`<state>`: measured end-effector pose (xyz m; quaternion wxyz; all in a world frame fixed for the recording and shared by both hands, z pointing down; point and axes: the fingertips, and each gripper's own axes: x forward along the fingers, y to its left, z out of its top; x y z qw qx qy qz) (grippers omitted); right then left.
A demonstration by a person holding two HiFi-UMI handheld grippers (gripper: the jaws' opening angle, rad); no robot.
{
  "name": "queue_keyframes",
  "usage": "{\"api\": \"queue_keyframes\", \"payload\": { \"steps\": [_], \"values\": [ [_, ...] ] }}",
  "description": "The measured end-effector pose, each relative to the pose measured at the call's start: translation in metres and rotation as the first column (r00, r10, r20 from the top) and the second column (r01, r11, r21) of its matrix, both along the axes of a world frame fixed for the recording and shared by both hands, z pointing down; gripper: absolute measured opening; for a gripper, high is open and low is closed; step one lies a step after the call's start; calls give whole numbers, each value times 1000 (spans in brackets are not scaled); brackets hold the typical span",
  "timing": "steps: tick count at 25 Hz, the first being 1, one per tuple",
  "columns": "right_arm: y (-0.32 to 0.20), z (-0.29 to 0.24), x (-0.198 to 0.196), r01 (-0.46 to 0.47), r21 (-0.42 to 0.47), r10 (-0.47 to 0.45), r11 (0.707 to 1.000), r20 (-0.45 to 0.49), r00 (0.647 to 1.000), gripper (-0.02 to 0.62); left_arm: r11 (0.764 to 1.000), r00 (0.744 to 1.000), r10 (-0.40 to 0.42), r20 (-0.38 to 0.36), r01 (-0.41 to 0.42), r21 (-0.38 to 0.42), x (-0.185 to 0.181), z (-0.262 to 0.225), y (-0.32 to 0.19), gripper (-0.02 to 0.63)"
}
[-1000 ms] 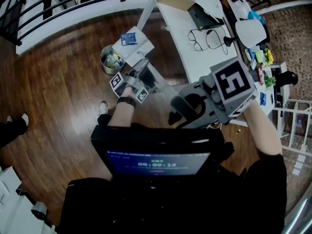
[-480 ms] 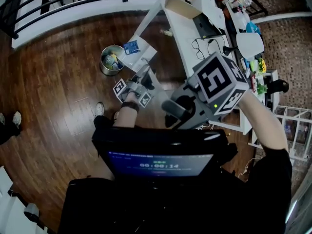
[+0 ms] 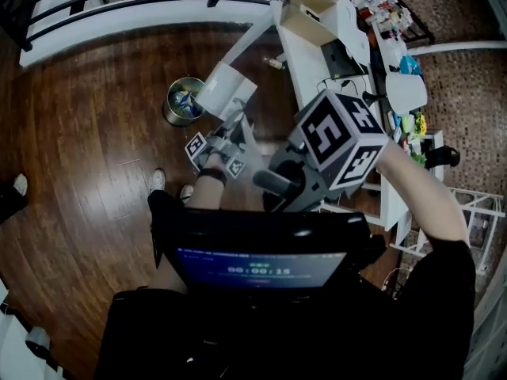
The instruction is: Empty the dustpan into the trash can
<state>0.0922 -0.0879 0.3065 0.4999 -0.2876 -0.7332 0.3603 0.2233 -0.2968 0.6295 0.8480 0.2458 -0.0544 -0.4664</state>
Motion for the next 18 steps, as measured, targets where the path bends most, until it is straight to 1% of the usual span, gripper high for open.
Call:
{"api": "queue_keyframes", "payload": {
  "steps": [5, 12, 18],
  "values": [
    [-13, -1, -3, -1, 3, 1, 1000, 15, 1000, 89, 1000, 1000, 5, 10, -5, 7, -8, -2, -15, 161],
    [-22, -10, 0, -39, 33, 37, 999, 67, 997, 89, 998, 998, 36, 57, -39, 40, -14, -9, -29, 161],
    [-22, -19, 4, -78, 79, 68, 994, 124, 990, 89, 989, 989, 93, 115, -105, 100, -18, -21, -39, 161]
  ]
}}
